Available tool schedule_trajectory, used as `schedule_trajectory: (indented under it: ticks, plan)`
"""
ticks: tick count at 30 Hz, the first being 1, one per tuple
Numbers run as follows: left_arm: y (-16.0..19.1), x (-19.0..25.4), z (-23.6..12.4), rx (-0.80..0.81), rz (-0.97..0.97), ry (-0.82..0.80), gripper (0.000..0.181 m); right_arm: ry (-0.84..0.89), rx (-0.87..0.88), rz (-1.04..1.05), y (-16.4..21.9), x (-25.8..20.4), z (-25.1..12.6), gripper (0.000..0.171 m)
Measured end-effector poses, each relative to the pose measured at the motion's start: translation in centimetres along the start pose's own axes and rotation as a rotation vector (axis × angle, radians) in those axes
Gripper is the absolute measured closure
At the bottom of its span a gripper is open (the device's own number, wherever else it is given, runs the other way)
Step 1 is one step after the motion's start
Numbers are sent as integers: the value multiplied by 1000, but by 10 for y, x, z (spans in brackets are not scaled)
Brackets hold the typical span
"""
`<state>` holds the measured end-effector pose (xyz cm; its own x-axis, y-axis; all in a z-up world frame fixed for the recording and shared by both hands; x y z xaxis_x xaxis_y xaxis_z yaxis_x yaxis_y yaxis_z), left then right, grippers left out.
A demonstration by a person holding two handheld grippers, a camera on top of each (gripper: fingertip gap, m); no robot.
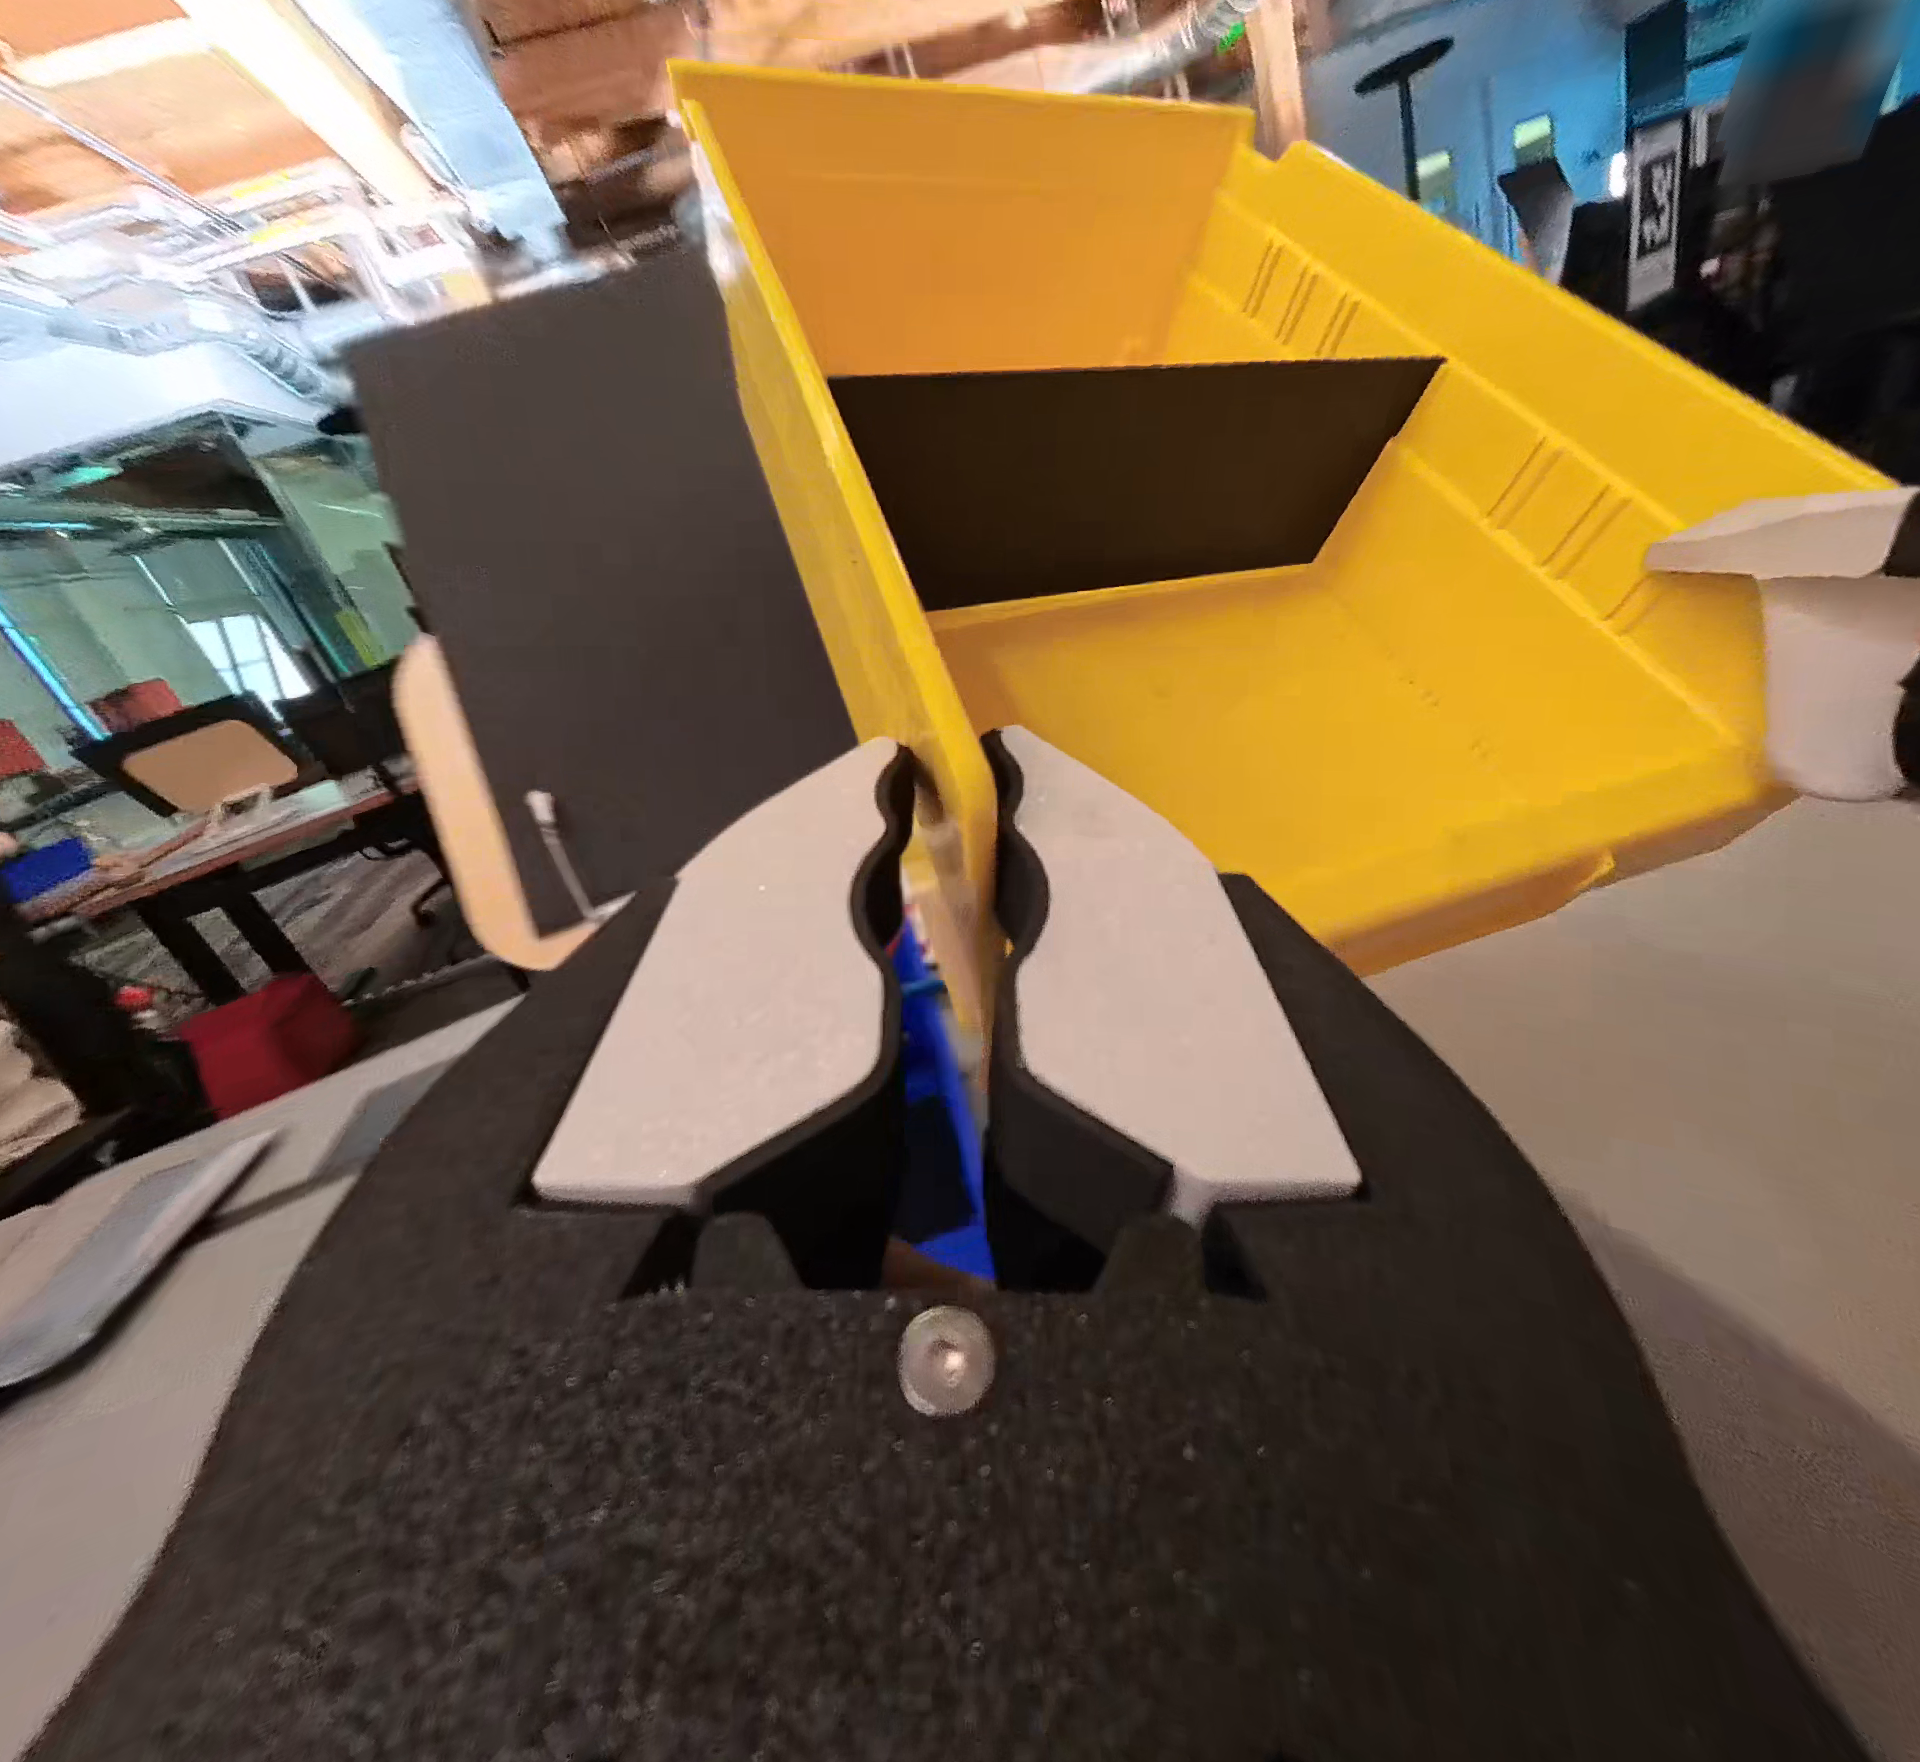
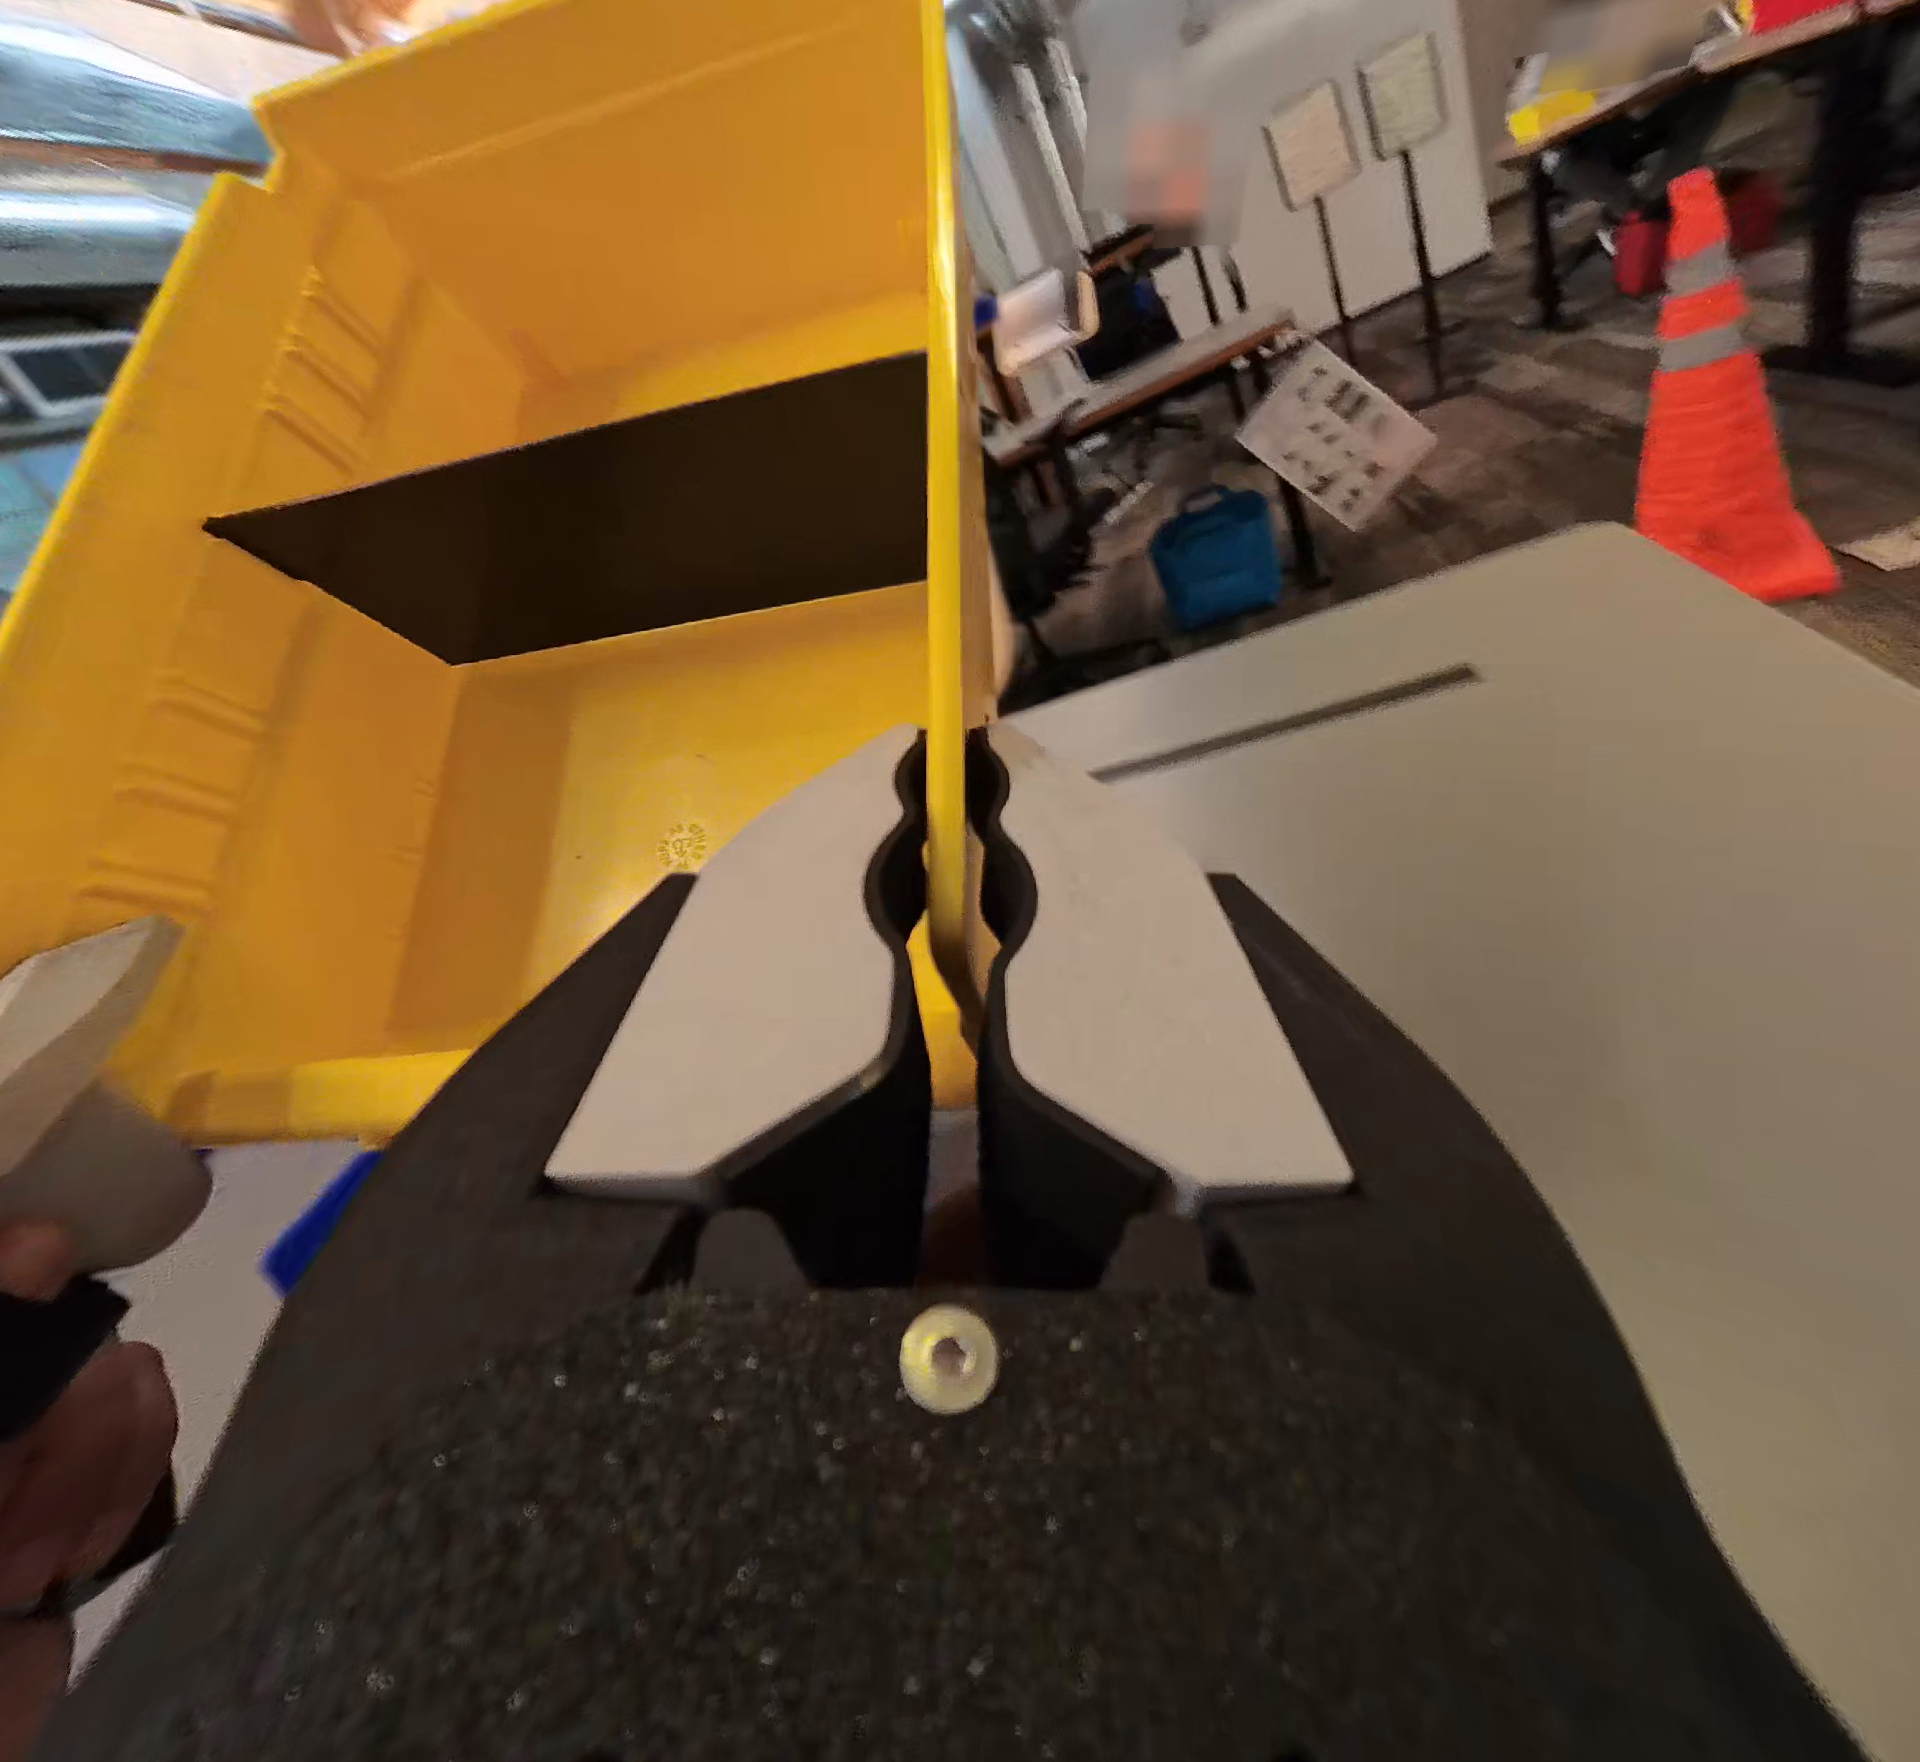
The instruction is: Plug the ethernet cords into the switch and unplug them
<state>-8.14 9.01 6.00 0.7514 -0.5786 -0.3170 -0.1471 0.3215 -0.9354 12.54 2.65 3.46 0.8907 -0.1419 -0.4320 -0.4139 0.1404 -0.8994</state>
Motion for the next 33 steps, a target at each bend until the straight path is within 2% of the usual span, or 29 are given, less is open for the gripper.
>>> schedule_trajectory:
  ticks: [4, 8, 13, 17, 19, 22, 26, 28, 31, 33]
  plan:
    - [41, 59, 42, -129, -4, 57, 170, 82, -106, 51, 22, 79, 9, 165]
    - [73, 96, 72, -229, 5, 100, 173, 144, -224, 115, 41, 132, 20, 165]
    - [110, 120, 95, -386, -52, 151, 174, 236, -392, 86, 65, 170, 31, 165]
    - [137, 119, 102, -473, -164, 160, 174, 264, -433, -68, 68, 171, 45, 164]
    - [147, 123, 100, -491, -197, 179, 172, 281, -463, -167, 66, 172, 56, 165]
    - [145, 127, 94, -493, -194, 203, 169, 275, -512, -177, 63, 174, 63, 165]
    - [143, 126, 87, -501, -221, 281, 166, 279, -489, -180, 65, 173, 54, 165]
    - [139, 124, 80, -527, -269, 379, 163, 301, -479, -187, 64, 172, 47, 165]
    - [122, 107, 51, -553, -375, 503, 162, 324, -497, -224, 58, 165, 35, 156]
    - [105, 76, 17, -495, -431, 563, 161, 336, -403, -283, 33, 142, 18, 153]
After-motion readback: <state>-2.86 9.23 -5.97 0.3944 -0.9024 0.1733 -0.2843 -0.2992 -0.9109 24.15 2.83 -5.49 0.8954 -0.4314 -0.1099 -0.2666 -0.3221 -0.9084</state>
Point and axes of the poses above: each gripper's, where its closed fingertips meet, z out along the fingers, y out of its underside, x = y × z across the jaws, the point moved 7 cm from there along -z, back along the fingers, and after that the axes turned 1 degree about -x, right-handed, at the moved point
